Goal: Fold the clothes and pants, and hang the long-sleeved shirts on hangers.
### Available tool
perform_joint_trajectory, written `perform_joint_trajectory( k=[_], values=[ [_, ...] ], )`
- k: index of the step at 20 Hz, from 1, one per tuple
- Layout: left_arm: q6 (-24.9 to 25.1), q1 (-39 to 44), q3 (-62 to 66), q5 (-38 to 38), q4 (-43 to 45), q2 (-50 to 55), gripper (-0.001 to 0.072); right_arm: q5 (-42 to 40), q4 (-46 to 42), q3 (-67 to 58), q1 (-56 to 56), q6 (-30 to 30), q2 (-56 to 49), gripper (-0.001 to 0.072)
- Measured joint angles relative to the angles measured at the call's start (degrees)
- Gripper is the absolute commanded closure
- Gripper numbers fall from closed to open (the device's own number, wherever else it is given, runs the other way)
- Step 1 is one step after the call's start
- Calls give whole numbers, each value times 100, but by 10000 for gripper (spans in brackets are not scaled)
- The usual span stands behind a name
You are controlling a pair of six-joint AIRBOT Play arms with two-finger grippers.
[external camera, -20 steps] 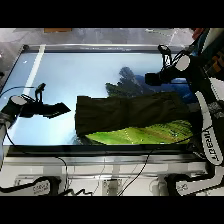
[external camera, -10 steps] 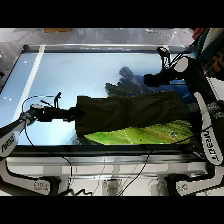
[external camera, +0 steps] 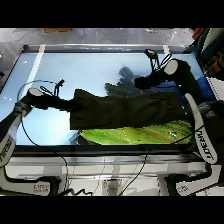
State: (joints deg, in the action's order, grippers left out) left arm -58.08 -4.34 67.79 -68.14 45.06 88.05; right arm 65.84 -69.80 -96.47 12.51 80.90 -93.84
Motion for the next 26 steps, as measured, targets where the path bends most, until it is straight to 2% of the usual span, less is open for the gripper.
perform_joint_trajectory(
  k=[3,7,10,13,16,19,23,26],
  values=[
    [-487,-4,319,-350,1311,-841,692,-260,509,0,614,-42,-496,676],
    [-750,-4,468,-514,2817,-2090,692,-612,1749,0,1810,-66,-1294,676],
    [-800,-4,503,-544,3517,-2796,692,-1266,2133,-2,2780,-79,-1624,675],
    [-839,-4,511,-549,3755,-3178,692,-1954,1926,-44,3390,-87,-1753,675],
    [-857,-4,498,-549,3499,-3228,691,-2081,1300,-190,3497,-87,-1788,676],
    [-861,7,492,-546,2629,-3040,691,-1611,734,-313,3121,-81,-1655,676],
    [-881,306,492,-461,1137,-2463,692,-752,179,-365,2050,-63,-1226,676],
    [-879,1029,492,-70,258,-1836,692,-363,13,-376,1115,-55,-763,675]
  ],
)
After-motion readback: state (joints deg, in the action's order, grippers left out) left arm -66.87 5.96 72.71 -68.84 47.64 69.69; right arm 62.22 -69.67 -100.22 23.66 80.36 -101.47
